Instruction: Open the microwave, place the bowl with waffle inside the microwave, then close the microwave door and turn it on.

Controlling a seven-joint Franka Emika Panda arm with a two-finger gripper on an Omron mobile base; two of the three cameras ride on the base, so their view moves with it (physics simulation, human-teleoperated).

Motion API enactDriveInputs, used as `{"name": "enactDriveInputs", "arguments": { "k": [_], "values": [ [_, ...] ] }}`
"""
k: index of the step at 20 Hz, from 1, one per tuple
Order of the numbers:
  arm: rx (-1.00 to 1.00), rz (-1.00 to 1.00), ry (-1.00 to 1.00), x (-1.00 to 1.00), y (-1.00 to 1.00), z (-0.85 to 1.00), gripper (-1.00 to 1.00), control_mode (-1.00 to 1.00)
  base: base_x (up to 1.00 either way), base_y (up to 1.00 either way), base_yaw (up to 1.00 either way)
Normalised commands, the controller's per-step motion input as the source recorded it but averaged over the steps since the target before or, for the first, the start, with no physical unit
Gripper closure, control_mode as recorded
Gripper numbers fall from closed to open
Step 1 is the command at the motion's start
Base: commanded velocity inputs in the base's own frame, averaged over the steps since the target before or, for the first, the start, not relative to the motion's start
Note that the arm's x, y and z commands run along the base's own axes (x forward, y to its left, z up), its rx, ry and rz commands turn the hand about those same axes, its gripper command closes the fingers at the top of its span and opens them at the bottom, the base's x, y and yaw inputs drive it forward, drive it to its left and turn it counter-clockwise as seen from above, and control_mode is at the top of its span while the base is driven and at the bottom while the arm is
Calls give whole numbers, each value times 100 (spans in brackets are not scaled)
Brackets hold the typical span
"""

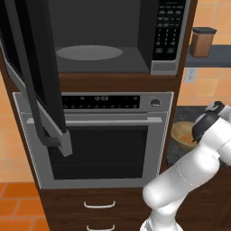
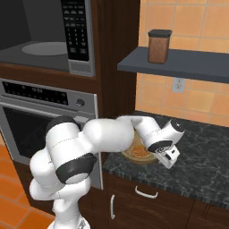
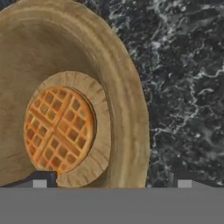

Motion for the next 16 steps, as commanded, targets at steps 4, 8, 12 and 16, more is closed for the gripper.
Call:
{"name": "enactDriveInputs", "arguments": {
  "k": [4, 8, 12, 16],
  "values": [
    [0, 0, 0, 22, -3, -29, -100, -100, 0, 0, 0],
    [0, 0, 0, 1, 0, -24, -100, -100, 0, 0, 0],
    [0, 0, 0, 0, 0, -19, 100, -100, 0, 0, 0],
    [0, 0, -1, 0, 0, -16, 100, -100, 0, 0, 0]
  ]
}}
